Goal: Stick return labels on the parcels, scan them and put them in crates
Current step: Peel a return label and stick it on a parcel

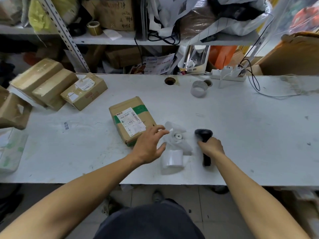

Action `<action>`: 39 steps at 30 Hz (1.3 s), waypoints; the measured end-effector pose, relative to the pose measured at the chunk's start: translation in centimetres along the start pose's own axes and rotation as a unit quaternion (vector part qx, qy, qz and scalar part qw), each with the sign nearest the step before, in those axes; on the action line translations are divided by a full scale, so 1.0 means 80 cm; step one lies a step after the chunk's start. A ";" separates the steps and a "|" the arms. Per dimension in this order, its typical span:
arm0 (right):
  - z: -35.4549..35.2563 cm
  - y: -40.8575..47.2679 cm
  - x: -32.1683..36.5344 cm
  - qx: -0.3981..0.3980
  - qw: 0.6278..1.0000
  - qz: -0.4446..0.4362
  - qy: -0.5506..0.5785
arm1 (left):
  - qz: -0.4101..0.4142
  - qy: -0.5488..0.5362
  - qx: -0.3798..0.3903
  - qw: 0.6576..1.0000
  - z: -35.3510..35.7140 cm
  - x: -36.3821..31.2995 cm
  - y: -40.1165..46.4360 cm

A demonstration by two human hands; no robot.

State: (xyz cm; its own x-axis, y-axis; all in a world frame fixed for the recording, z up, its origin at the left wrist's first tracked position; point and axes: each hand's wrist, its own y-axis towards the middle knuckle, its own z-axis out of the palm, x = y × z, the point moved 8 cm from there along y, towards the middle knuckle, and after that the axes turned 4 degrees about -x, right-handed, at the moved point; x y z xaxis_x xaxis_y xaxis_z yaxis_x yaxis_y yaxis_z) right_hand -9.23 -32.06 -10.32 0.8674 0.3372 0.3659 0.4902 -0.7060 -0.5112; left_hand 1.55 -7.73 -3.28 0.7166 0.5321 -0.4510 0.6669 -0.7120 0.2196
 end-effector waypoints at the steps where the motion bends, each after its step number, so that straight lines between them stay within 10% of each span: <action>1: -0.002 -0.003 -0.003 -0.051 0.999 0.001 -0.011 | 0.028 -0.001 0.036 0.999 0.014 -0.011 -0.001; 5: -0.027 -0.048 0.045 -0.258 0.942 -0.206 0.059 | 0.079 0.041 0.175 0.981 0.061 -0.033 -0.010; 10: 0.021 -0.050 0.111 -0.057 0.909 -0.413 -0.017 | 0.067 0.081 0.235 0.966 0.079 -0.021 -0.030; 15: 0.062 -0.031 0.132 0.073 0.914 -0.385 -0.102 | 0.038 0.108 0.236 0.965 0.071 -0.007 -0.035; 20: 0.053 -0.017 0.127 0.083 0.951 -0.251 0.159 | -0.053 0.116 0.144 0.981 0.039 0.014 -0.027; 27: 0.055 -0.044 0.129 0.228 0.893 -0.129 0.365 | -0.041 0.069 -0.094 0.992 -0.020 0.004 -0.001; 39: 0.040 -0.064 0.121 0.244 0.873 -0.195 0.375 | -0.169 -0.244 0.041 0.954 0.001 0.014 0.021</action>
State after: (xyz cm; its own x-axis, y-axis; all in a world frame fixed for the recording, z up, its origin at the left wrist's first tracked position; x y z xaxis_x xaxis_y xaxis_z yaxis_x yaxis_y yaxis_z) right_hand -3.07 -23.13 -6.65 0.4170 -0.1390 0.8982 0.8720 -0.2174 -0.4385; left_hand 3.47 -8.34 -3.50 0.2698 0.4760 -0.8370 0.8105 -0.5816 -0.0694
